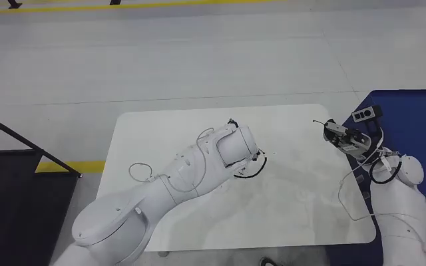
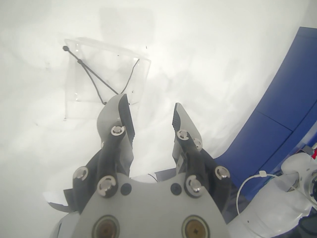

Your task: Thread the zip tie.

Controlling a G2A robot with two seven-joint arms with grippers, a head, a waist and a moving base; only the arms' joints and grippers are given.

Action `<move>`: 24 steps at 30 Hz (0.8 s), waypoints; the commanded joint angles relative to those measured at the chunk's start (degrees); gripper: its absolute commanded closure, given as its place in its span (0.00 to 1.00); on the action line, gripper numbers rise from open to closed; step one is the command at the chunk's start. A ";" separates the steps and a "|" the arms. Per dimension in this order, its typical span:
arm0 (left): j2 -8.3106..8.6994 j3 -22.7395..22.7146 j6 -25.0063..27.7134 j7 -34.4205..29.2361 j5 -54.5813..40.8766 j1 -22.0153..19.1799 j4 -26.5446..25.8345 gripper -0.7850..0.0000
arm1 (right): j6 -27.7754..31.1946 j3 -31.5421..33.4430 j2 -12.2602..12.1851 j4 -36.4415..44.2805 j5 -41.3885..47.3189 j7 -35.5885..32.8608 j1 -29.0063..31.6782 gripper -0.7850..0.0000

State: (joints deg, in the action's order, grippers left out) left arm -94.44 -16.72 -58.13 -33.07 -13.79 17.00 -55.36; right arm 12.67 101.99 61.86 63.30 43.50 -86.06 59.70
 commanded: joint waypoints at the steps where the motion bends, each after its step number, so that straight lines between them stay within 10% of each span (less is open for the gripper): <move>1: -0.20 0.71 0.13 0.22 1.05 -0.63 1.60 0.58 | 0.00 0.00 0.00 0.00 0.00 0.00 0.00 1.00; 24: -10.94 6.98 0.13 -4.82 3.39 -3.08 24.23 0.68 | 0.00 0.00 0.00 0.00 0.00 0.00 0.00 1.00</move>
State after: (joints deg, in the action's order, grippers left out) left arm -104.88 -9.74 -58.00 -37.86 -10.88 13.82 -32.10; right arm 12.67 101.99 61.86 63.30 43.50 -86.06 59.70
